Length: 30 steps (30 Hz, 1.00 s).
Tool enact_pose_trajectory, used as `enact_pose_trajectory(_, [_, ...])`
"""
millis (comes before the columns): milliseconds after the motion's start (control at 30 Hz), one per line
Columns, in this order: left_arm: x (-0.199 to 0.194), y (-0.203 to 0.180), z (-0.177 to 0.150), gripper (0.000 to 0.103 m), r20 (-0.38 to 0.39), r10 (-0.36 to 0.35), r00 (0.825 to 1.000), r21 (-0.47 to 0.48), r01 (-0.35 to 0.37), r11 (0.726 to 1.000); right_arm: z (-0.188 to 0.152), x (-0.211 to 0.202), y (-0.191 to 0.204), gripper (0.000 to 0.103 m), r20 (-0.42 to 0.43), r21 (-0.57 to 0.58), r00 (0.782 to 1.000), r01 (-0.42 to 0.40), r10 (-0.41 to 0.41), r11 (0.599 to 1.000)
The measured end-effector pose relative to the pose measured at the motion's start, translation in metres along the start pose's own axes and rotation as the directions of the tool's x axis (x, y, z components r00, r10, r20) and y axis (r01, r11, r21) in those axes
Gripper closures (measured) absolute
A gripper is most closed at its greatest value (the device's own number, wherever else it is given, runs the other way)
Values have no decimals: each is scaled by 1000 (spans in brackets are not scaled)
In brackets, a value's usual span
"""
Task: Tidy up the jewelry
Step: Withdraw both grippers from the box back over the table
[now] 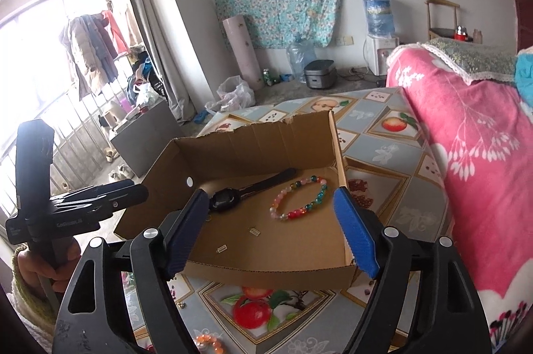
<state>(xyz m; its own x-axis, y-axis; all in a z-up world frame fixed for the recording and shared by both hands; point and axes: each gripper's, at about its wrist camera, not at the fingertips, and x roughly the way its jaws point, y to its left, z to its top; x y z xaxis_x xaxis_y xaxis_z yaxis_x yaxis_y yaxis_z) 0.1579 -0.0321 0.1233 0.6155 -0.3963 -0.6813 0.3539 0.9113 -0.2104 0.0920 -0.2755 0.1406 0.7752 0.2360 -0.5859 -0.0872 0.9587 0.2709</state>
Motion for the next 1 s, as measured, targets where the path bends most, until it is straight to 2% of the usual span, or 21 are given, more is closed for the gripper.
enact_pose_trajectory(67, [-14, -2, -4, 19, 29, 14, 999, 12, -14, 1000, -2, -12, -2, 25, 22, 8, 1000, 12, -12, 1000])
enact_pose_trajectory(167, [-35, -4, -12, 9, 68, 38, 997, 23, -40, 999, -7, -31, -8, 24, 53, 26, 998, 32, -34, 999])
enact_pose_trajectory(300, [-57, -4, -26, 6, 97, 71, 993, 25, -74, 997, -20, -51, -21, 24, 57, 57, 996, 68, -71, 996])
enact_pose_trajectory(400, [-67, -1, -42, 6, 82, 95, 992, 27, -98, 995, -34, -58, -31, 24, 27, 77, 995, 91, -94, 993])
enact_pose_trajectory(500, [-66, 3, -59, 6, 36, 125, 991, 37, -126, 991, -51, -60, -42, 24, -24, 93, 991, 132, -131, 987])
enact_pose_trajectory(600, [-53, 10, -84, 6, -48, 156, 987, 33, -155, 987, -67, -58, -48, 24, -79, 113, 987, 147, -138, 983])
enact_pose_trajectory(700, [-29, 19, -111, 6, -157, 191, 969, 11, -191, 981, -84, -48, -49, 24, -157, 110, 978, 154, -136, 982])
enact_pose_trajectory(800, [-7, 26, -135, 6, -228, 195, 954, -5, -201, 979, -101, -38, -46, 24, -238, 92, 962, 159, -133, 983])
enact_pose_trajectory(1000, [19, 30, -164, 6, -317, 203, 927, 27, -205, 978, -128, -30, -29, 24, -341, 35, 930, 158, -136, 987])
